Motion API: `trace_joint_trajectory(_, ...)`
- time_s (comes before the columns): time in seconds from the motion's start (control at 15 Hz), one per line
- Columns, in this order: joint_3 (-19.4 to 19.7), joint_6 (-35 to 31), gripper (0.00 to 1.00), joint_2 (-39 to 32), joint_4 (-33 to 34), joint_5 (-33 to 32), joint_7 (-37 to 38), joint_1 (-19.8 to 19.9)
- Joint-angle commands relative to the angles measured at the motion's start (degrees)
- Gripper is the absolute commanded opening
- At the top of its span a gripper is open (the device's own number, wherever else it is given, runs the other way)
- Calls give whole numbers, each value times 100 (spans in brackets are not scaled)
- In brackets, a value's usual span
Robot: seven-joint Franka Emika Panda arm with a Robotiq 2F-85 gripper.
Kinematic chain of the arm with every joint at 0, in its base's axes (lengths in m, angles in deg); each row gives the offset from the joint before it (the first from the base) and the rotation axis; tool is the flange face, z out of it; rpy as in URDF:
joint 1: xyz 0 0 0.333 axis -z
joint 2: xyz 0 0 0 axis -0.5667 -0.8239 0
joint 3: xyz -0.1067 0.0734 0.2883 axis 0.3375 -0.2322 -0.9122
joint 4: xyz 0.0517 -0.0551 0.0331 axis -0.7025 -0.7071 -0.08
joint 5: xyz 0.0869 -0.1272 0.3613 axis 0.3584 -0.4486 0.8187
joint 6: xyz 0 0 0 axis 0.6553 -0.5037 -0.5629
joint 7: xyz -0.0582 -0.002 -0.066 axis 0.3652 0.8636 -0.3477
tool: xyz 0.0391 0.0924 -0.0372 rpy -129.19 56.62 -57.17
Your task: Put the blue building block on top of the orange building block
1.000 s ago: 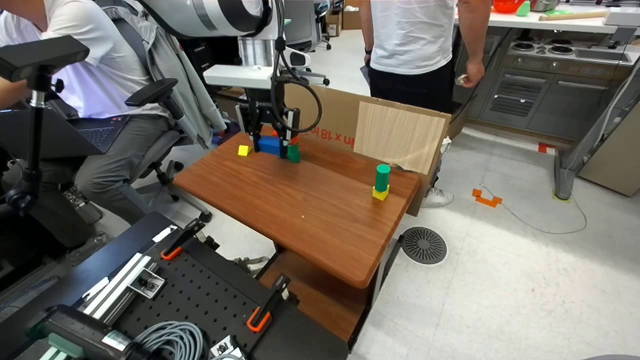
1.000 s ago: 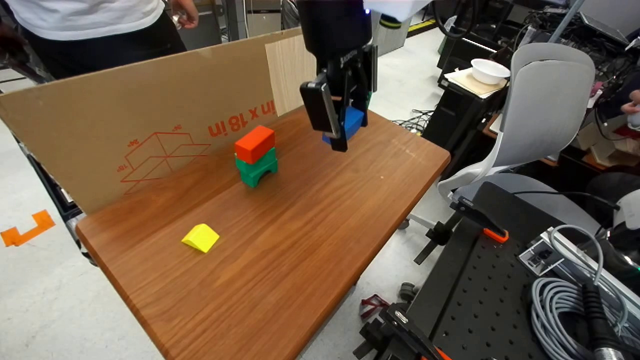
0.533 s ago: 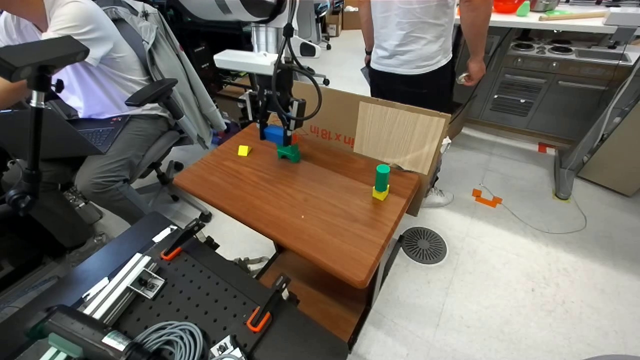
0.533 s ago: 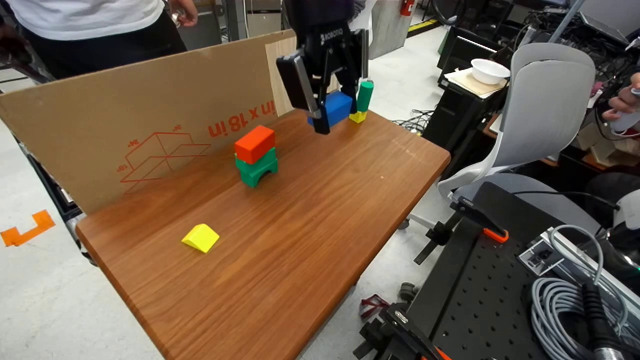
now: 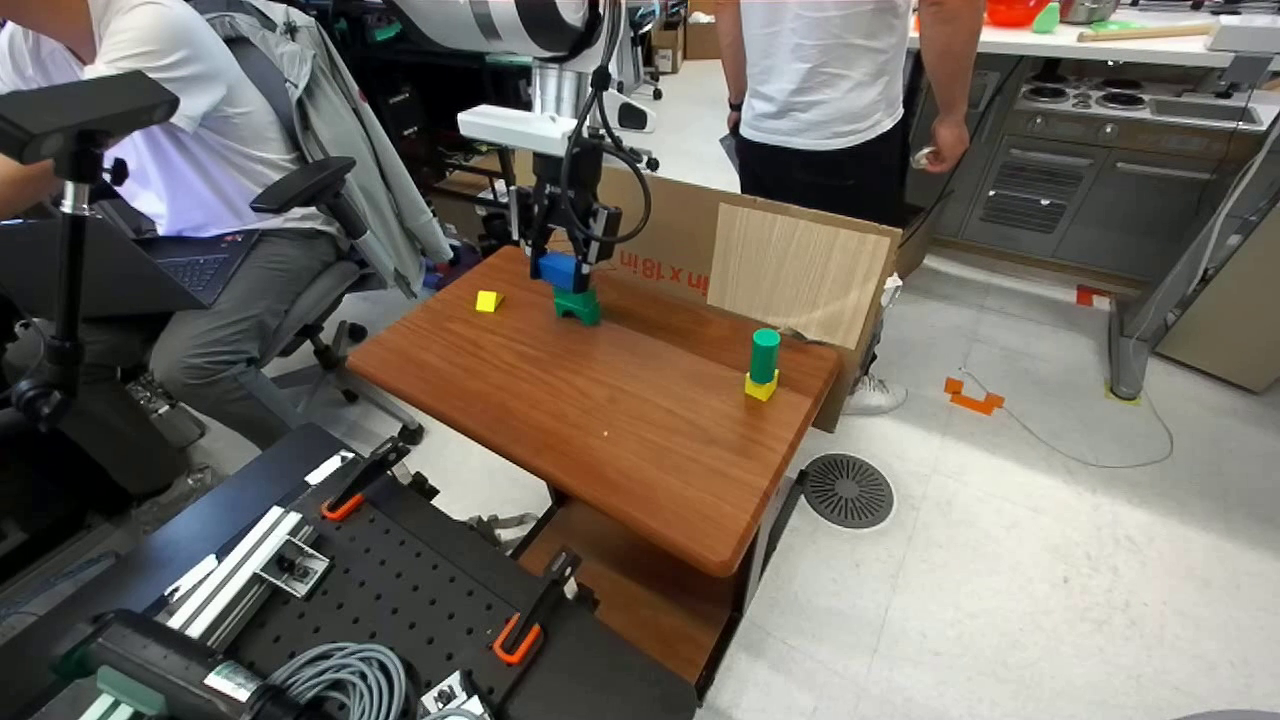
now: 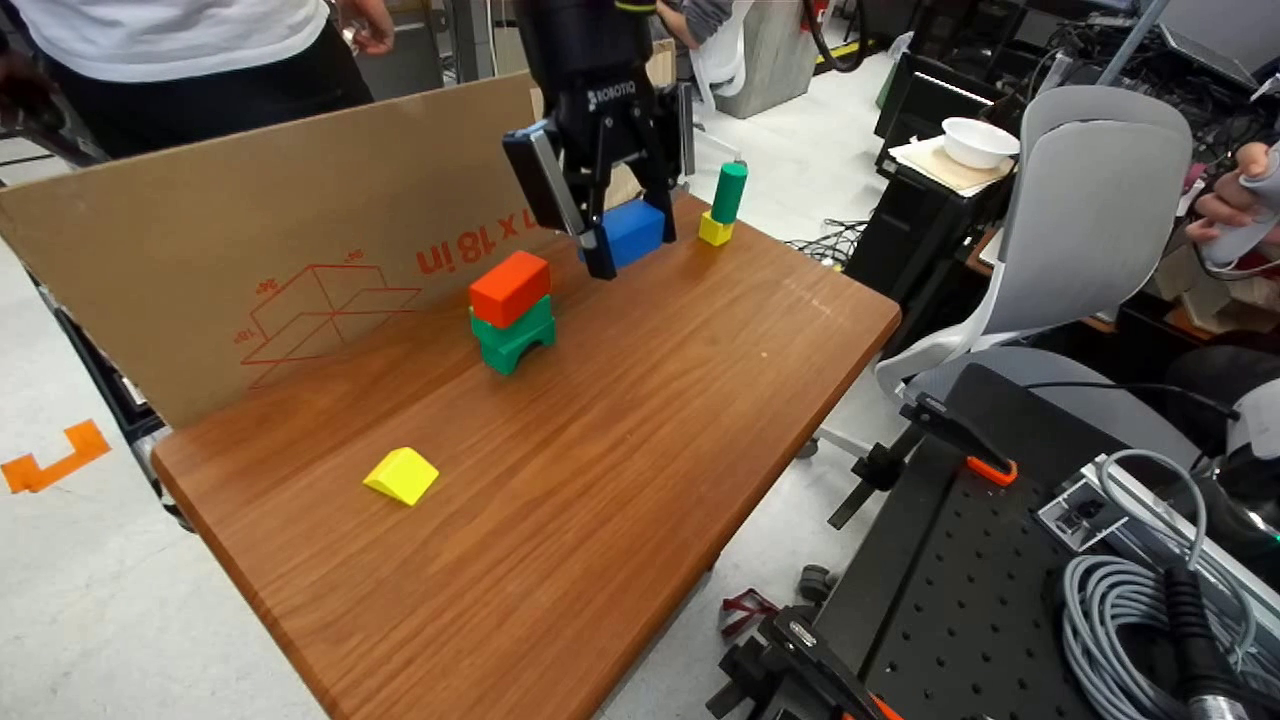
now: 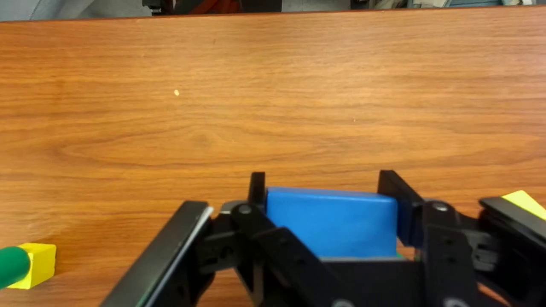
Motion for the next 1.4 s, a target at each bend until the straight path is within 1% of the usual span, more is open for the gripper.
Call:
trace_joint_trajectory(0.0,-21,555,42,-454,812,179,114,-19)
trace_joint_trajectory(0.27,-3,840,42,-722,1274,292,270,-43)
trace_joint_trajectory(0.53,2,1144,42,-1021,1839,182,211,-106)
trace_joint_trajectory(0.73,-6,1186,42,-1251,2159,94,127,-177)
trace_joint_trajectory(1.0,21,599,42,-1357,2232,217,359,-184)
trace_joint_trajectory(1.33,15,-389,42,-1283,2042,303,469,-133)
